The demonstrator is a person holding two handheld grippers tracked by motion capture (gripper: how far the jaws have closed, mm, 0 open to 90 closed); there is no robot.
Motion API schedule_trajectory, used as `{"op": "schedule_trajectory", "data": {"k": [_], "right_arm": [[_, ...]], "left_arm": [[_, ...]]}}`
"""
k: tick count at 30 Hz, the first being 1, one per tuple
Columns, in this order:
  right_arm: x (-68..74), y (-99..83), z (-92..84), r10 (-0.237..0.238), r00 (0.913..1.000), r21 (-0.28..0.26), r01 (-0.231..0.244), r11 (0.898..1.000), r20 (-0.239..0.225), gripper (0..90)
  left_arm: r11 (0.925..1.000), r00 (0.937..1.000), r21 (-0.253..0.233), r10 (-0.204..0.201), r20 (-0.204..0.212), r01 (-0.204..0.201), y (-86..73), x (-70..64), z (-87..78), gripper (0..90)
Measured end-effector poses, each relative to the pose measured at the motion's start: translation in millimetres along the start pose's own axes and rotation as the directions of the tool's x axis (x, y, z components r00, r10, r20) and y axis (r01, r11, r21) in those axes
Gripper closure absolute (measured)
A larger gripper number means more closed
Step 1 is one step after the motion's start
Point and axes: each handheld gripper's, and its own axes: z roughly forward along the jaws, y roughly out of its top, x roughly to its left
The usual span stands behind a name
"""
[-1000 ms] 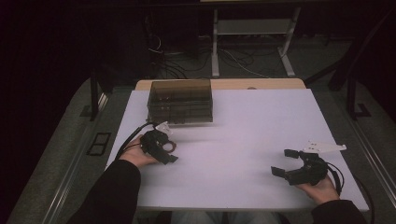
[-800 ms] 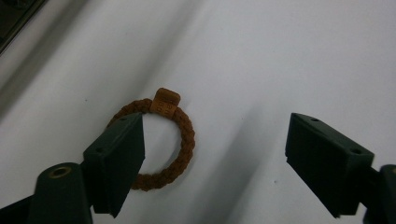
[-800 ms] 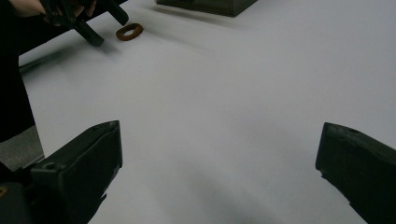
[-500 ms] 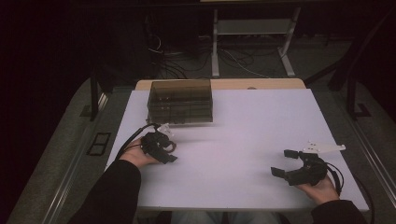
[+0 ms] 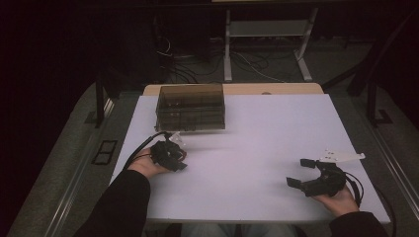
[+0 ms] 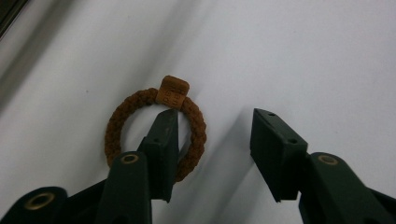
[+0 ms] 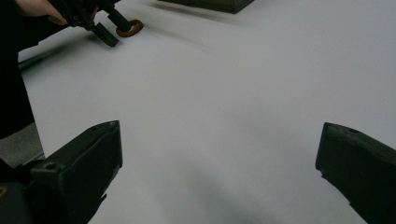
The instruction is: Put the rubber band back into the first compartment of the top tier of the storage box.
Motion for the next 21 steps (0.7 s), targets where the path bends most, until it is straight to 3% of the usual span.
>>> {"op": "schedule_trajectory", "data": {"k": [4, 7, 10, 21], "right_arm": [[0.4, 0.2, 0.1, 0.006, 1.0000, 0.004, -0.006, 1.000, 0.000, 0.4], [0.2, 0.1, 0.2, 0.006, 1.0000, 0.003, -0.006, 1.000, 0.000, 0.3], [0.0, 0.0, 0.2, 0.004, 1.0000, 0.005, -0.004, 1.000, 0.001, 0.4], [-0.4, -0.1, 0.2, 0.001, 1.0000, 0.004, -0.001, 1.000, 0.001, 0.3]], "left_arm": [[0.9999, 0.9999, -0.002, 0.012, -0.001, -0.012, 0.2, 0.5, -0.2, 60.0], [1.0000, 1.0000, -0.003, -0.005, 0.003, 0.005, 0.5, 0.9, -0.3, 73.5], [1.0000, 1.0000, -0.003, -0.001, 0.008, 0.001, 0.2, 2.6, -0.5, 80.7], [0.9984, 0.9971, -0.020, -0.052, 0.057, 0.053, -1.5, 6.6, -3.8, 83.4]]}}
